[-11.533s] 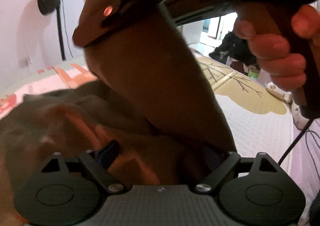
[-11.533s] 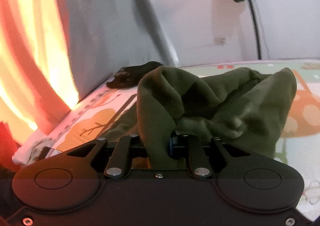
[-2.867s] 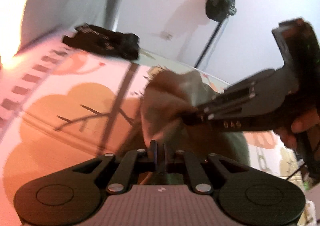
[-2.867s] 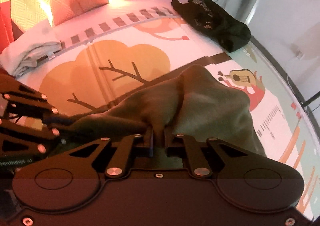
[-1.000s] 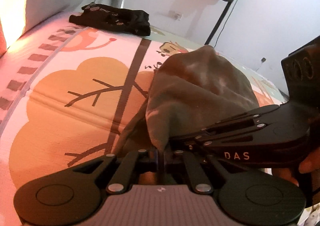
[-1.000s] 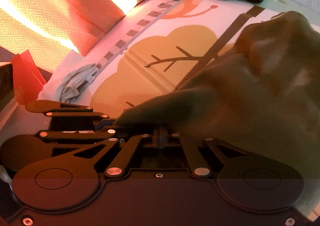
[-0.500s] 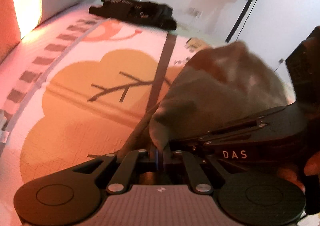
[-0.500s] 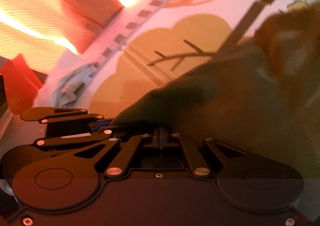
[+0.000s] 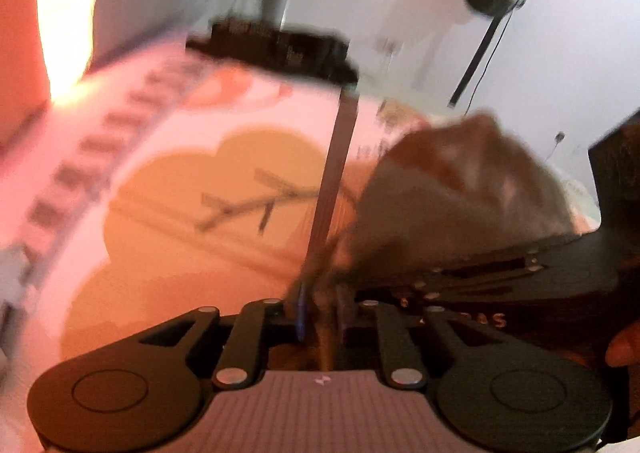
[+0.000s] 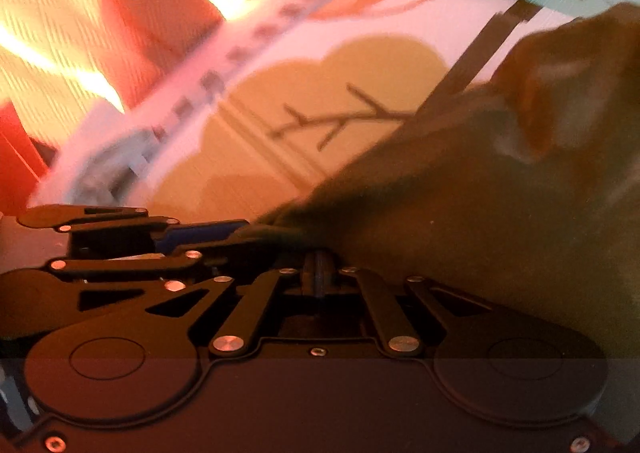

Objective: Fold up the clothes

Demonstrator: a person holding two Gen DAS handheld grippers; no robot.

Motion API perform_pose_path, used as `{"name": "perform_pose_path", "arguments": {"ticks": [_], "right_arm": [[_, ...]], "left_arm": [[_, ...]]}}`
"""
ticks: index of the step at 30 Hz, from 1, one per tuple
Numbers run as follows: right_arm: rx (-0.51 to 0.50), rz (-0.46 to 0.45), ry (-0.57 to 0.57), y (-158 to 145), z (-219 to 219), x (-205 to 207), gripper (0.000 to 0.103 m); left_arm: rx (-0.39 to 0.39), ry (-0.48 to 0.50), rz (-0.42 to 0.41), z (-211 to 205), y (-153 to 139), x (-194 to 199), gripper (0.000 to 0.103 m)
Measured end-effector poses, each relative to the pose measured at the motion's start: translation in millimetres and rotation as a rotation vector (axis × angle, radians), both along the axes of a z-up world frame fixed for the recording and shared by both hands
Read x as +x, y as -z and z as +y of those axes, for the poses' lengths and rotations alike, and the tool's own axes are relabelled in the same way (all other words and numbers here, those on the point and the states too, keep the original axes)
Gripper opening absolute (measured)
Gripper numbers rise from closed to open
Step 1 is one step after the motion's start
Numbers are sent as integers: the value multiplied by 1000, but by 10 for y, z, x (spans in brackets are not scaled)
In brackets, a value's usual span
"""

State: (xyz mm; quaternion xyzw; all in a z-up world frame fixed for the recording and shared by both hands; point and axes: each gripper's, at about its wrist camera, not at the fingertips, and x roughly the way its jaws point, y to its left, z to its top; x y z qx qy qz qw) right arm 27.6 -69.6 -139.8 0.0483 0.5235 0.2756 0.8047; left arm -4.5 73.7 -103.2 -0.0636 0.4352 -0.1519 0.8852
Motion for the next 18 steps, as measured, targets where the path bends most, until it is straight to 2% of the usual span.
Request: {"name": "perform_pose_path", "arguments": {"ticks": [1,4,6,11,15,18], "right_arm": [[22,-23,19,-93,-69,-38,16],[49,-86,58,-349,-270,-158,21],[50,-97,76,-452,-397,-231,24],[6,-101,120,-581,-711,-437,24],[-31,-97,114,-595,-923,-695,24],[-48,-84,105,-582,-1033,-930,18]], "left_arm": [[-7,15,-21,-14,-79,-28,27],[-19,71,-77,-87,-288,-125,37],[-11,132,-96,-194,-325,-192,40],[20,298,-124,-456,-285,-399,48],[-7,410,-79,-595,-138,-515,54],[-20,473,-33,-671,-12,-565,55]]}}
